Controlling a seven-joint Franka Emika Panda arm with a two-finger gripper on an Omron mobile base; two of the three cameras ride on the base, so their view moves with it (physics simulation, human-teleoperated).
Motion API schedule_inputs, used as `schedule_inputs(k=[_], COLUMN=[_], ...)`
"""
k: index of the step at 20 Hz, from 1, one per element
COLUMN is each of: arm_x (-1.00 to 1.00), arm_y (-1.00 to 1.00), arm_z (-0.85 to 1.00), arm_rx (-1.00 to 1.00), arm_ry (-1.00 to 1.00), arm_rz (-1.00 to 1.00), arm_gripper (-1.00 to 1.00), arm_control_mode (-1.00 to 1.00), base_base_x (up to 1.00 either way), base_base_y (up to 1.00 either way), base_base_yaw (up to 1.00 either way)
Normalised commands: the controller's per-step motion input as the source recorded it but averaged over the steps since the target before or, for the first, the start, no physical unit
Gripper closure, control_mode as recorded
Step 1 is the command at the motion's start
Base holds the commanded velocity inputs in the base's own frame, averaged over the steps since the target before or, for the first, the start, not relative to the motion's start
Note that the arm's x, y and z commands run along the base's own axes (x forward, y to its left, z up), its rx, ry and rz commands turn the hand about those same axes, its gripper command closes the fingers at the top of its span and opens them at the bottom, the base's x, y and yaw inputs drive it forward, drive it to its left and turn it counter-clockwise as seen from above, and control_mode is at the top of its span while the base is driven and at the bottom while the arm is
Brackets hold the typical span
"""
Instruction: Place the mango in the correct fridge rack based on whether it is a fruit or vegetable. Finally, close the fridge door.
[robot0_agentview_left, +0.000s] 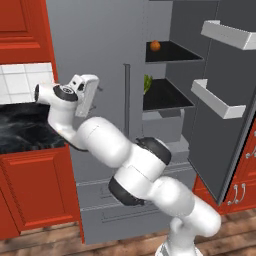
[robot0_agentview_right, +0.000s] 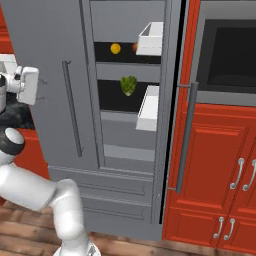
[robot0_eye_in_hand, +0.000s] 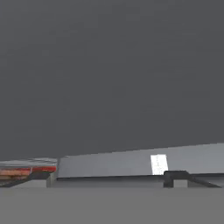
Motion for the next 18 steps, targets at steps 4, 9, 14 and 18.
schedule_inputs(k=[4,9,14,18], arm_x=[-1.0,-1.0,-1.0,-1.0], arm_y=[-0.43,-0.91,-1.0,-1.0], arm_z=[-0.09,-0.13,-0.09,0.0], arm_rx=[0.12,0.28,0.33,0.32], arm_ry=[-0.35,-0.36,-0.45,-0.43], arm_rz=[-0.07,-0.01,0.01,0.03], arm_gripper=[-1.0,-1.0,-1.0,-1.0], arm_control_mode=[-1.0,-1.0,-1.0,-1.0], base_base_x=[0.0,0.0,0.0,0.0], base_base_y=[0.0,0.0,0.0,0.0], base_base_yaw=[0.0,0.0,0.0,0.0])
